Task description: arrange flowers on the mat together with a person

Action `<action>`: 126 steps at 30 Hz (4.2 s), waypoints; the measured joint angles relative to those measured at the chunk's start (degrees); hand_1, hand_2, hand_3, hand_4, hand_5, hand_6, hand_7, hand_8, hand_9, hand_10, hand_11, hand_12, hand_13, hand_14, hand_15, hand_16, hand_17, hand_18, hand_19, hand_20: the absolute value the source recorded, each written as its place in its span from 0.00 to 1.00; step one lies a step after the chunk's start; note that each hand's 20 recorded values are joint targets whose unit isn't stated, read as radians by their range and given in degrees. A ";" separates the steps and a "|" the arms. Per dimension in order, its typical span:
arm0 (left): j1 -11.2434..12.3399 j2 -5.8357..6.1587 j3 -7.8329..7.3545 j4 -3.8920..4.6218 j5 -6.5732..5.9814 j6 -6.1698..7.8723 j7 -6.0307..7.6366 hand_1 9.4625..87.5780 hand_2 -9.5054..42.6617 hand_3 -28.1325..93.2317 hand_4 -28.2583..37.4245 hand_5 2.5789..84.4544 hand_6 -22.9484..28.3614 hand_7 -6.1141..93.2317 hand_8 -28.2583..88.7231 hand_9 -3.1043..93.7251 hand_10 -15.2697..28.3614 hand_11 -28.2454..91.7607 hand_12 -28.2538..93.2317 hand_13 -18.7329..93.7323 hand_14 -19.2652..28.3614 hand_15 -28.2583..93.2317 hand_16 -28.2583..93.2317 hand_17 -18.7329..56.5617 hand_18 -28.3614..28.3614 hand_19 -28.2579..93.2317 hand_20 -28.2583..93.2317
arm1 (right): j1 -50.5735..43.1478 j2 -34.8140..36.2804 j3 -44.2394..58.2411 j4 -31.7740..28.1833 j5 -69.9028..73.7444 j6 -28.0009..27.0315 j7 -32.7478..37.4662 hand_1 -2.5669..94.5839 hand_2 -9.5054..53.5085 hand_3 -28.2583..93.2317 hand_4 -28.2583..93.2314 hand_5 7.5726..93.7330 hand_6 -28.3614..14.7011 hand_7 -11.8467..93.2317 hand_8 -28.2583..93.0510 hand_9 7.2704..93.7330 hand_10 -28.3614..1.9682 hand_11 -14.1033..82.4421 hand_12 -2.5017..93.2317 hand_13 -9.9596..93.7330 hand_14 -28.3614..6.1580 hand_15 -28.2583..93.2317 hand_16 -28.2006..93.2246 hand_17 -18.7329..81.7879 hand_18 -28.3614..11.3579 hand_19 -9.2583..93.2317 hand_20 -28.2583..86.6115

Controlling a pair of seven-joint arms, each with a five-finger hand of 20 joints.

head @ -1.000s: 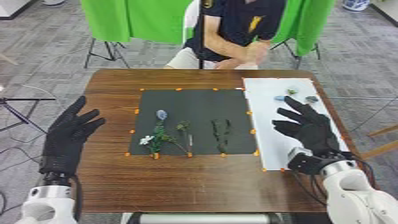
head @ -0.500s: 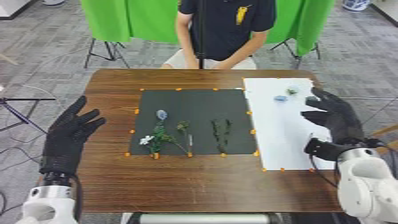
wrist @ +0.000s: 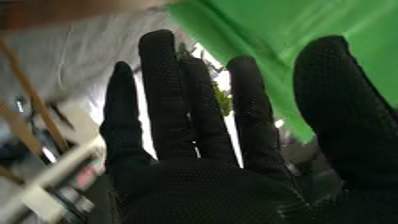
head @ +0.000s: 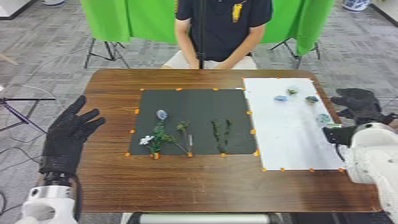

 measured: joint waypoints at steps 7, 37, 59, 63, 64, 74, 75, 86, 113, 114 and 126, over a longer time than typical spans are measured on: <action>-0.17 -0.05 0.04 0.00 0.05 0.01 -0.18 0.19 0.25 0.89 0.04 0.40 0.51 0.19 0.16 0.44 0.76 0.42 0.32 0.43 0.98 0.63 0.17 0.14 0.92 0.63 0.37 | 4.29 0.96 -4.41 4.74 -9.37 -9.03 3.45 0.38 0.02 0.91 0.03 0.45 0.72 0.32 0.11 0.44 0.49 0.32 0.18 0.56 0.42 0.68 0.30 0.32 0.01 0.72 0.44; -1.40 -0.60 0.23 0.24 0.29 -0.46 -1.65 0.20 0.25 0.89 0.04 0.40 0.52 0.19 0.16 0.43 0.76 0.43 0.32 0.43 0.98 0.63 0.17 0.14 0.92 0.63 0.37 | 10.79 4.78 -22.56 13.16 -28.54 -5.97 0.19 0.69 0.00 0.74 0.00 0.86 0.77 0.33 0.23 0.90 0.69 0.34 0.43 0.84 0.77 0.64 0.49 0.55 0.47 0.78 0.43; 2.95 -0.50 -2.05 -0.66 -1.37 0.74 0.84 0.19 0.25 0.89 0.03 0.40 0.52 0.19 0.16 0.44 0.77 0.43 0.32 0.43 0.98 0.63 0.17 0.14 0.92 0.63 0.37 | 32.04 -4.14 -46.13 -0.17 -28.29 -1.69 -15.90 0.68 0.00 0.77 0.00 0.88 0.75 0.31 0.24 0.91 0.68 0.34 0.44 0.84 0.76 0.64 0.50 0.54 0.44 0.80 0.45; 2.88 -0.50 -2.04 -0.66 -1.37 0.74 0.87 0.19 0.25 0.89 0.03 0.40 0.52 0.19 0.16 0.44 0.77 0.43 0.32 0.43 0.98 0.63 0.17 0.14 0.92 0.63 0.37 | 39.05 -9.72 -54.52 2.60 -29.59 -3.61 -16.92 0.68 0.00 0.78 0.00 0.87 0.75 0.32 0.24 0.91 0.67 0.35 0.44 0.83 0.76 0.65 0.50 0.52 0.42 0.80 0.46; 2.84 -0.50 -2.04 -0.66 -1.35 0.73 0.85 0.19 0.25 0.89 0.03 0.40 0.52 0.19 0.16 0.44 0.77 0.43 0.32 0.43 0.98 0.63 0.17 0.14 0.92 0.63 0.37 | 40.22 -11.10 -56.00 3.45 -30.09 -4.23 -17.19 0.67 0.00 0.78 0.00 0.87 0.75 0.32 0.24 0.90 0.67 0.35 0.44 0.83 0.76 0.65 0.50 0.52 0.42 0.80 0.46; 2.25 -0.23 -1.92 -0.62 -1.36 0.71 0.79 0.19 0.25 0.89 0.03 0.40 0.52 0.19 0.16 0.43 0.77 0.43 0.32 0.43 0.98 0.63 0.17 0.14 0.92 0.63 0.37 | 45.99 -18.19 -67.60 7.90 -37.63 -7.70 -17.26 0.65 0.00 0.79 0.00 0.86 0.78 0.33 0.23 0.86 0.69 0.35 0.43 0.77 0.76 0.66 0.50 0.44 0.36 0.79 0.47; 2.05 -0.22 -1.90 -0.59 -1.30 0.66 0.68 0.19 0.25 0.89 0.03 0.40 0.52 0.19 0.16 0.43 0.77 0.43 0.32 0.43 0.98 0.63 0.17 0.14 0.92 0.63 0.37 | 45.98 -18.72 -67.86 8.31 -37.92 -8.32 -17.09 0.65 0.00 0.79 0.00 0.86 0.79 0.33 0.23 0.85 0.69 0.35 0.43 0.76 0.76 0.66 0.50 0.44 0.36 0.79 0.47; -0.10 -1.06 -2.16 -0.34 0.62 -0.78 -2.21 0.19 0.25 0.89 0.03 0.40 0.52 0.19 0.16 0.43 0.76 0.43 0.32 0.43 0.98 0.63 0.17 0.14 0.92 0.63 0.37 | 44.92 -22.91 -67.79 12.41 -39.48 -13.05 -15.63 0.62 0.00 0.79 0.00 0.85 0.81 0.32 0.21 0.82 0.68 0.33 0.41 0.73 0.74 0.65 0.49 0.40 0.34 0.77 0.48; -0.44 -1.65 -2.34 -0.26 1.79 -2.11 -3.92 0.20 0.25 0.89 0.05 0.40 0.52 0.19 0.16 0.43 0.77 0.43 0.32 0.43 0.98 0.63 0.17 0.14 0.92 0.63 0.37 | 42.79 -24.13 -66.48 13.06 -41.37 -19.20 -14.56 0.45 0.00 0.92 0.00 0.60 0.76 0.31 0.11 0.59 0.54 0.51 0.20 0.63 0.56 0.76 0.36 0.35 0.30 0.76 0.50; -0.50 -1.65 -2.31 -0.25 1.79 -2.11 -3.92 0.20 0.25 0.89 0.05 0.40 0.52 0.19 0.16 0.43 0.77 0.43 0.32 0.43 0.98 0.63 0.17 0.14 0.92 0.63 0.37 | 43.04 -24.13 -66.75 13.07 -41.35 -19.01 -14.26 0.45 0.00 0.92 0.00 0.59 0.76 0.31 0.11 0.59 0.54 0.51 0.20 0.63 0.56 0.76 0.35 0.35 0.30 0.76 0.50; -0.29 -1.37 -2.07 -0.32 1.27 -1.76 -2.85 0.20 0.25 0.89 0.05 0.40 0.52 0.19 0.16 0.43 0.77 0.43 0.32 0.43 0.98 0.63 0.17 0.14 0.92 0.63 0.37 | 43.48 -23.22 -65.14 10.29 -37.83 -17.25 -13.79 0.43 0.00 0.92 0.00 0.59 0.75 0.30 0.11 0.58 0.53 0.51 0.20 0.62 0.54 0.77 0.34 0.35 0.30 0.76 0.50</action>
